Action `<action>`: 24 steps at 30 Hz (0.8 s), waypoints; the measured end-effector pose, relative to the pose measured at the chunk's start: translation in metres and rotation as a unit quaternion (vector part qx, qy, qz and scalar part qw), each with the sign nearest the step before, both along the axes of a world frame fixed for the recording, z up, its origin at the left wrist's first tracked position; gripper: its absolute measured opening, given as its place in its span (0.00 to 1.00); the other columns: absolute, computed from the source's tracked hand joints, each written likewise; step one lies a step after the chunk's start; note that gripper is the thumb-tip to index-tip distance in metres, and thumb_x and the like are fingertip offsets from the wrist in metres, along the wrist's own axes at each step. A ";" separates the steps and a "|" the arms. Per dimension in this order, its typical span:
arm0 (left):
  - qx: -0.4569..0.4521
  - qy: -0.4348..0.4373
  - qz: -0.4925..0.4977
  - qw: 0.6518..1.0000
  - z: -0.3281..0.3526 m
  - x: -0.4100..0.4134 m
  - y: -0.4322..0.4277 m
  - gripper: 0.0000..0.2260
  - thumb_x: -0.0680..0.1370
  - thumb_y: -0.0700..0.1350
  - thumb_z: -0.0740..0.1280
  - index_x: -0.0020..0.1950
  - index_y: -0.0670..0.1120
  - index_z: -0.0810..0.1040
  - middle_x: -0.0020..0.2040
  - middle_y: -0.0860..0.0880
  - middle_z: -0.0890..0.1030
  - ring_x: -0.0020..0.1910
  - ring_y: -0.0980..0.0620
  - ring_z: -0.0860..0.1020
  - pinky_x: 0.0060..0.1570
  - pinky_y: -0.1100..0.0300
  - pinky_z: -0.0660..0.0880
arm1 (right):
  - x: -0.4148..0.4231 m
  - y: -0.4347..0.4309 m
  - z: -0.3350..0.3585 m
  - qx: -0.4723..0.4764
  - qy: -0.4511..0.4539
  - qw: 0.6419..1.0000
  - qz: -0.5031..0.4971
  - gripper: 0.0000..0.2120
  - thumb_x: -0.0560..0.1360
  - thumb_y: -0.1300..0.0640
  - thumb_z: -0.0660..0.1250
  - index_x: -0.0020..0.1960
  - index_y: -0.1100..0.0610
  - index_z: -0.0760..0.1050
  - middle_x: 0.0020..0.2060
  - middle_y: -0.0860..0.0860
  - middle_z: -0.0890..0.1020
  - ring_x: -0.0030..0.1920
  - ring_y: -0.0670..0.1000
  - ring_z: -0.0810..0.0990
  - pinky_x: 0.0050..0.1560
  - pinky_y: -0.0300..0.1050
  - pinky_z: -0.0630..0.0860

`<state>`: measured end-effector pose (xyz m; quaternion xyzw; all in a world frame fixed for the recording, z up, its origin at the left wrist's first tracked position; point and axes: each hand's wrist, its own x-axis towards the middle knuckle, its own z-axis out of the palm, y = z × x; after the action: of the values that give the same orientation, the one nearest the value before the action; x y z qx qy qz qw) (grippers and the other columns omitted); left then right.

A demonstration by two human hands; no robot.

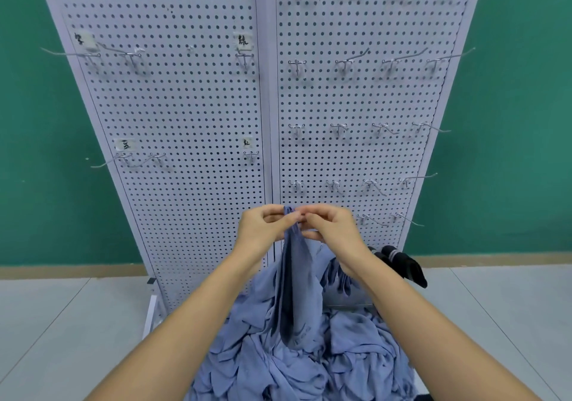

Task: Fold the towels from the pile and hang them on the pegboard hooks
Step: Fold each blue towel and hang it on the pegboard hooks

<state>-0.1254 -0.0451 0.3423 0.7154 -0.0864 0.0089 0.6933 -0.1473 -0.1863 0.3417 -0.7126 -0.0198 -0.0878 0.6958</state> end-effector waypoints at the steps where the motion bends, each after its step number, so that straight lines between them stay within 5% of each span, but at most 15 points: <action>1: -0.002 0.006 0.001 1.000 -0.001 0.002 0.002 0.05 0.75 0.40 0.71 0.50 0.43 0.83 0.43 0.48 0.85 0.42 0.56 0.83 0.38 0.67 0.77 | 0.000 -0.002 0.001 0.020 0.009 1.000 0.016 0.12 0.78 0.69 0.60 0.51 0.61 0.81 0.43 0.55 0.85 0.41 0.47 0.84 0.45 0.36 0.80; 6: -0.028 0.039 -0.007 0.999 0.000 0.006 0.006 0.06 0.78 0.37 0.66 0.50 0.42 0.82 0.35 0.53 0.82 0.34 0.61 0.80 0.36 0.68 0.76 | 0.004 -0.019 0.000 0.023 -0.008 1.000 0.015 0.10 0.76 0.70 0.64 0.55 0.62 0.79 0.47 0.56 0.84 0.48 0.51 0.83 0.52 0.40 0.80; 12: -0.060 0.043 -0.101 0.992 0.007 0.011 0.011 0.10 0.79 0.37 0.61 0.48 0.45 0.82 0.42 0.45 0.78 0.38 0.54 0.72 0.39 0.64 0.74 | 0.020 -0.044 0.011 -0.363 -0.066 0.928 0.058 0.25 0.71 0.48 0.73 0.66 0.43 0.71 0.69 0.40 0.67 0.71 0.43 0.60 0.69 0.42 0.56; 14: -0.073 0.045 -0.137 0.987 0.008 0.013 0.015 0.11 0.79 0.37 0.59 0.48 0.44 0.81 0.41 0.46 0.77 0.38 0.54 0.72 0.40 0.63 0.72 | 0.023 -0.048 0.016 -0.371 -0.018 0.924 0.094 0.20 0.70 0.48 0.74 0.61 0.46 0.75 0.66 0.42 0.71 0.67 0.42 0.64 0.65 0.41 0.58; 16: -0.080 0.050 -0.147 0.985 0.009 0.014 0.020 0.12 0.79 0.37 0.58 0.47 0.45 0.81 0.41 0.47 0.76 0.38 0.53 0.72 0.41 0.60 0.70 | 0.025 -0.048 0.019 -0.323 0.001 0.939 0.119 0.10 0.72 0.51 0.73 0.47 0.56 0.78 0.52 0.49 0.81 0.53 0.46 0.77 0.56 0.43 0.69; 20: -0.102 0.083 -0.142 0.981 0.009 0.015 0.028 0.09 0.79 0.48 0.61 0.51 0.45 0.77 0.44 0.49 0.80 0.39 0.53 0.77 0.40 0.59 0.74 | 0.026 -0.043 0.025 -0.303 -0.036 0.946 0.105 0.07 0.75 0.57 0.70 0.40 0.58 0.76 0.36 0.49 0.79 0.36 0.43 0.75 0.40 0.34 0.72; 24: 0.085 0.023 -0.117 0.989 -0.004 0.015 0.022 0.22 0.68 0.53 0.75 0.59 0.50 0.74 0.52 0.47 0.82 0.49 0.50 0.81 0.51 0.54 0.79 | 0.029 -0.040 0.028 -0.332 -0.052 0.937 0.097 0.06 0.75 0.58 0.69 0.40 0.57 0.75 0.36 0.52 0.79 0.37 0.44 0.75 0.40 0.35 0.71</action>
<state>-0.1103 -0.0232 0.3383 0.7568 -0.1544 -0.0960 0.6279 -0.1187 -0.2265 0.3696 -0.8921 -0.1534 -0.0451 0.4226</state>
